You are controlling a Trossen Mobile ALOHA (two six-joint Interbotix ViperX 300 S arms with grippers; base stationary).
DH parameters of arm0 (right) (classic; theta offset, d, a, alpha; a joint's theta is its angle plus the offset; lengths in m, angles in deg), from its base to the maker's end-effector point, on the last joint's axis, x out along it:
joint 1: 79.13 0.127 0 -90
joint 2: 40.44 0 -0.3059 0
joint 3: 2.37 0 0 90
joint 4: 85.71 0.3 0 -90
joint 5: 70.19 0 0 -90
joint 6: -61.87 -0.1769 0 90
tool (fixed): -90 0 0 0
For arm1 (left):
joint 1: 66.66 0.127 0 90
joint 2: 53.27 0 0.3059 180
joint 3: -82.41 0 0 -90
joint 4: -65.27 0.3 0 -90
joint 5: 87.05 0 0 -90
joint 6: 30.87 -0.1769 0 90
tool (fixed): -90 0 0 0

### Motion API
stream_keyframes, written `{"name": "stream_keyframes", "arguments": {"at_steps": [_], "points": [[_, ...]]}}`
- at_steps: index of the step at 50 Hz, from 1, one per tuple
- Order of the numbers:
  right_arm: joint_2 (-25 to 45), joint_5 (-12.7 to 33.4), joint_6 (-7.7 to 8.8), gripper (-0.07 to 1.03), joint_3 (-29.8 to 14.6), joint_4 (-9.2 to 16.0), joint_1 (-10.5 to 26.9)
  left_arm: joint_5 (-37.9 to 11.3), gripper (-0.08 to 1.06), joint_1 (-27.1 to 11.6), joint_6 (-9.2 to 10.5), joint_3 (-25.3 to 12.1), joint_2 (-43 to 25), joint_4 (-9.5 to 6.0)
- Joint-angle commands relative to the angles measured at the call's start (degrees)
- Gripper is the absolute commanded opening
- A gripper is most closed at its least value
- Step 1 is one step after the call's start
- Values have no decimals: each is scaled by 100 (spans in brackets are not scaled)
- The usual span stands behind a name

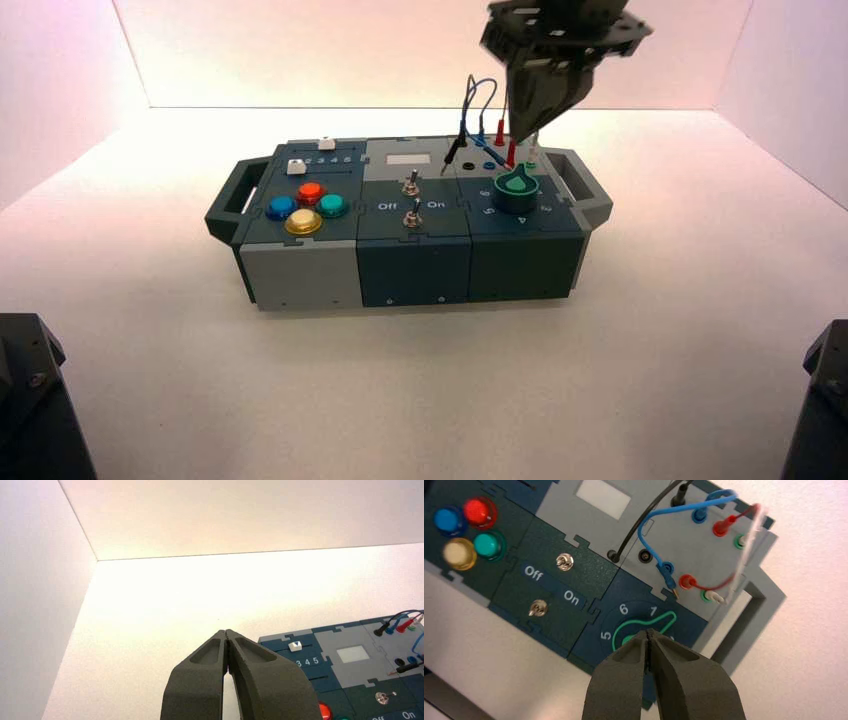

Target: Turn the knob to position 2.

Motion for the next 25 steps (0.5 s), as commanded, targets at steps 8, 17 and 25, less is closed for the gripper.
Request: {"name": "stream_keyframes", "arguments": {"at_steps": [8, 17, 25], "points": [[457, -26, 53, -2, -492, -53, 26, 35, -3, 0, 0, -185, -35, 0], [642, -9, 62, -2, -615, -176, 18, 35, -3, 0, 0, -176, 9, -18], [800, 79, 53, -2, -677, -299, -26, 35, -3, 0, 0, -167, 97, -18]]}}
